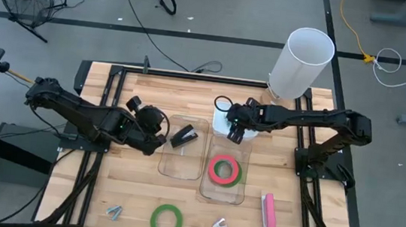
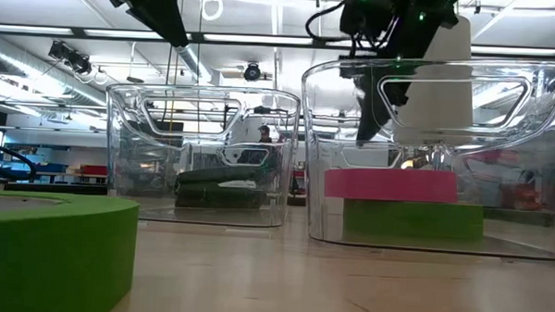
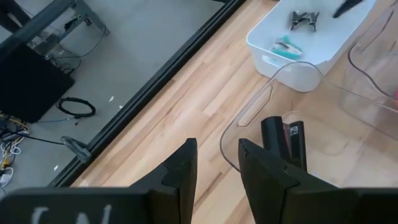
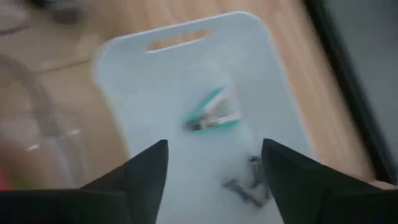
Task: Pick and place Stapler, Stapler remover, tape
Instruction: Put the purple staple remover into the white bin
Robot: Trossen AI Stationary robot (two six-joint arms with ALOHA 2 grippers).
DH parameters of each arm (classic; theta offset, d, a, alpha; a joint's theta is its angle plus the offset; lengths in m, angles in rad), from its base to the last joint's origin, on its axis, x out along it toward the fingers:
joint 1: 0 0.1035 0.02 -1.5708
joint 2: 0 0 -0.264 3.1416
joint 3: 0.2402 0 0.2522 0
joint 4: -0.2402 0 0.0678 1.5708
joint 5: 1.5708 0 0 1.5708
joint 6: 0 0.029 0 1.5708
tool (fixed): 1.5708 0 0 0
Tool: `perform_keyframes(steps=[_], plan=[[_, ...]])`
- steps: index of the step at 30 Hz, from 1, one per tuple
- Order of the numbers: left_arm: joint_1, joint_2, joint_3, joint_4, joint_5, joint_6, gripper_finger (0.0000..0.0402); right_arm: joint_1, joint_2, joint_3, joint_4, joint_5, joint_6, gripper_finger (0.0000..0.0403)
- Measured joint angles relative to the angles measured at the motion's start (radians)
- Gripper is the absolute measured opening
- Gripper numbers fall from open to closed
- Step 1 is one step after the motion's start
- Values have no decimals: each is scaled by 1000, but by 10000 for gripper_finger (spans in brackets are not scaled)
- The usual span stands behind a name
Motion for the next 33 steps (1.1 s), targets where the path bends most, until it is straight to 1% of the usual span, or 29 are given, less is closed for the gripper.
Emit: perform_keyframes(steps=[3,7,10,14,16,20,26,28,33], plan=[[0,0,0,0,0,2,122,28,-6,61,-63,-49,2,265],[1,0,0,1,0,0,122,85,-13,171,-167,-128,38,259],[0,0,0,1,0,-2,122,144,-17,228,-194,-241,86,252],[1,0,0,0,1,-2,122,241,-18,260,-181,-403,172,245],[0,0,0,1,1,-2,122,303,-18,261,-156,-451,220,244],[1,0,0,0,10,-2,122,444,-17,261,-103,-433,315,244],[1,0,0,6,50,-2,122,648,-2,262,46,-283,423,244],[0,0,0,6,53,-2,122,706,20,262,86,-241,450,244],[1,0,0,9,53,-25,122,810,117,262,202,-210,508,244]])
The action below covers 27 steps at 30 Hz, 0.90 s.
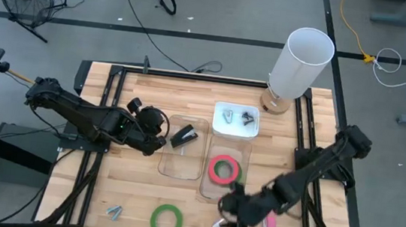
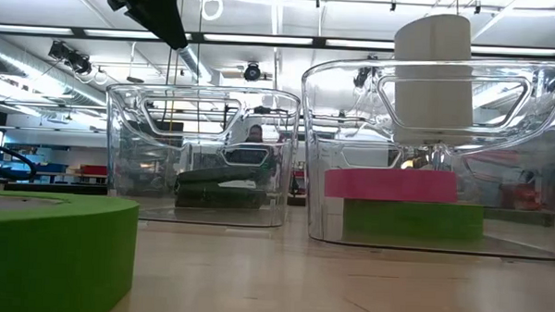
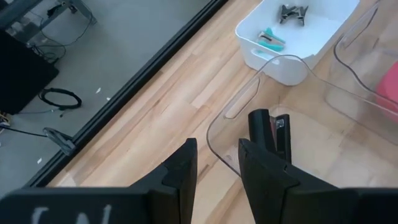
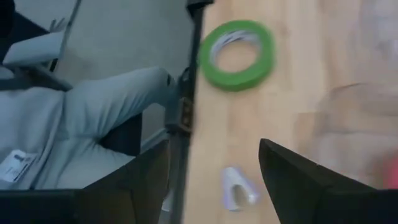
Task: Pick and place Stapler, Stapler remover, tape
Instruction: Put the purple staple remover into the white bin
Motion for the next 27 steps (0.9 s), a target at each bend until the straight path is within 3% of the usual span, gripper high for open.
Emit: perform_keyframes(steps=[11,27], plan=[[0,0,0,-1,17,-75,122,80,216,0,93,-8,70,234],[0,6,0,-1,45,-94,122,110,309,0,51,-23,151,214]])
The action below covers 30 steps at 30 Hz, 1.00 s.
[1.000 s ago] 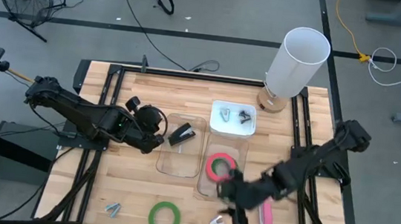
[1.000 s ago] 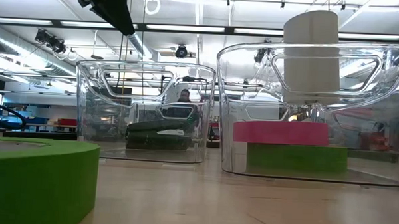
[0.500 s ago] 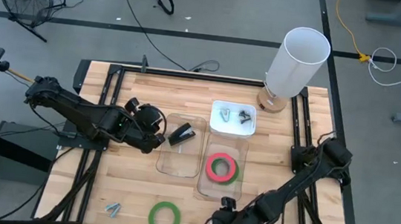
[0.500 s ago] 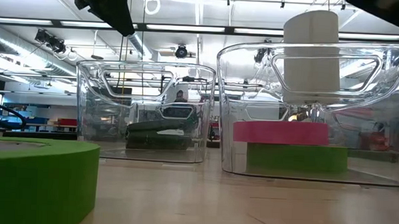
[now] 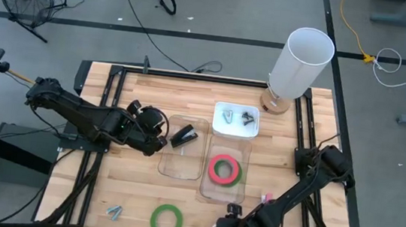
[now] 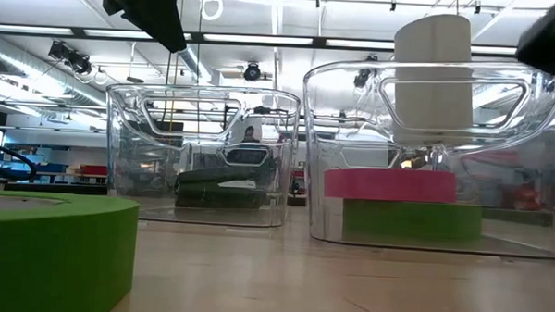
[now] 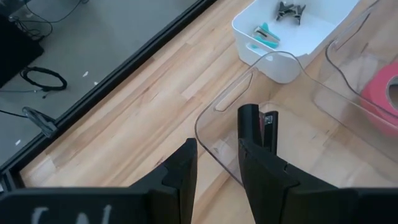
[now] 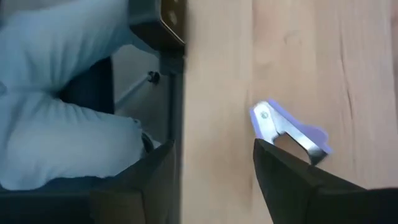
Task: Pick and place Stapler, Stapler remover, tape
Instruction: Put the purple staple remover into the white bin
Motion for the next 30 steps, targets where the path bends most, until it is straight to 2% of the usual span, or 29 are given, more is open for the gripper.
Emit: perform_keyframes(steps=[12,30], plan=[[0,0,0,0,0,-6,122,-16,29,0,-27,43,-18,214],[0,0,0,0,0,-7,122,-19,76,0,-51,31,1,214]])
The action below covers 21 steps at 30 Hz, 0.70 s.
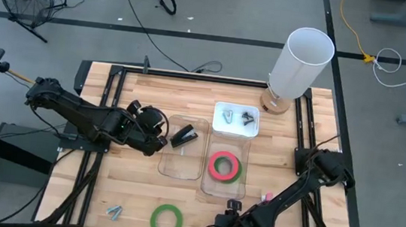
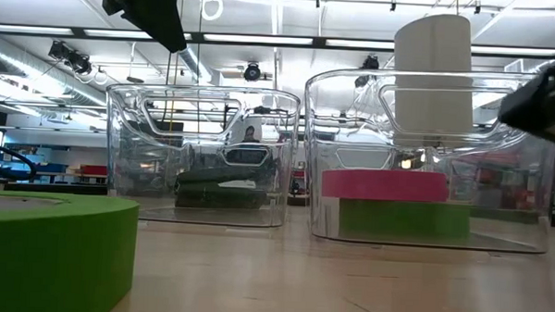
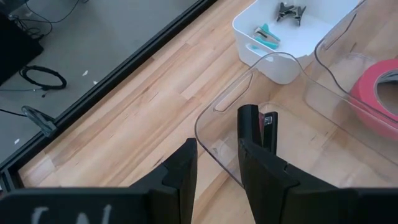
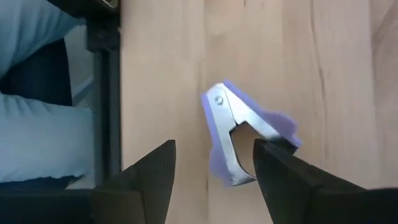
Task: Pick and place Stapler, Stapler remover, tape
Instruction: Put the purple staple remover into the white bin
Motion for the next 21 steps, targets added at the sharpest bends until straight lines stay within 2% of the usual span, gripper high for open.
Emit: perform_keyframes(steps=[5,8,11,15,21], plan=[[0,0,0,0,0,0,122,0,34,3,5,-7,4,213],[0,0,0,0,0,0,122,0,35,3,4,-5,29,196],[0,0,0,0,0,-1,122,0,28,1,4,-14,33,141],[0,7,0,3,-1,-1,122,-2,23,-1,13,-48,22,32],[0,21,0,0,7,1,122,1,23,0,98,-126,25,35]])
